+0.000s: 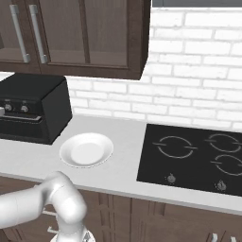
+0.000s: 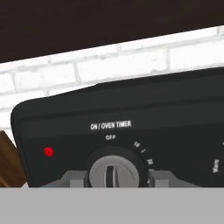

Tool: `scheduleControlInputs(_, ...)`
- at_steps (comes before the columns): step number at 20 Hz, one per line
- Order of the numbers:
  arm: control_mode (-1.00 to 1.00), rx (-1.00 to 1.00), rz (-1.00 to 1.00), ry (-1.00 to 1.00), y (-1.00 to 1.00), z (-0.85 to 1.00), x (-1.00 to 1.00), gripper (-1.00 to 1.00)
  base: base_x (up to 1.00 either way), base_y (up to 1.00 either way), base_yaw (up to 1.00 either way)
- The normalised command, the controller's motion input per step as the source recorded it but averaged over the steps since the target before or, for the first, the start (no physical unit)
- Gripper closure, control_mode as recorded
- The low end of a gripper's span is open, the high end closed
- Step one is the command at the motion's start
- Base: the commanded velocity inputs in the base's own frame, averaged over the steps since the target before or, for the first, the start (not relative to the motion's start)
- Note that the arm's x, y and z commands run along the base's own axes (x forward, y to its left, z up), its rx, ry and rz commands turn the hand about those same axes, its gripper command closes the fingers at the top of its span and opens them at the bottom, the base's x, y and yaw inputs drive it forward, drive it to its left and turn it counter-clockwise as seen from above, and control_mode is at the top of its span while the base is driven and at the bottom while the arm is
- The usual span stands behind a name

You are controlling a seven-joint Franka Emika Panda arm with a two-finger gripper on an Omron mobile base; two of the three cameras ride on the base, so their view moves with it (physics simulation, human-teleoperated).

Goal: Pick up the kebab skewer and baguette bread, and place them inside the toaster oven. Close the toaster oven door and start by setting the timer.

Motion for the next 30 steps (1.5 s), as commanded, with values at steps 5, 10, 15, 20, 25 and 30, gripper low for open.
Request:
scheduleControlInputs(5,-1.0,0.0,0.0,-0.03,0.0,0.0,-0.14,1.0,0.0,0.0,0.0)
scheduleControlInputs(10,-1.0,0.0,-0.07,-0.08,0.0,0.0,-0.22,1.0,0.0,0.0,0.0)
scheduleControlInputs(15,-1.0,0.0,-0.05,-0.03,0.0,0.0,-0.09,1.0,0.0,0.0,0.0)
scheduleControlInputs(20,-1.0,0.0,0.0,0.0,0.0,0.0,0.0,1.0,0.0,0.0,0.0)
scheduleControlInputs(25,-1.0,0.0,0.0,0.0,0.0,0.0,0.0,1.0,0.0,0.0,0.0)
scheduleControlInputs(30,-1.0,0.04,0.0,0.0,0.0,-0.01,0.0,1.0,0.0,0.0,0.0)
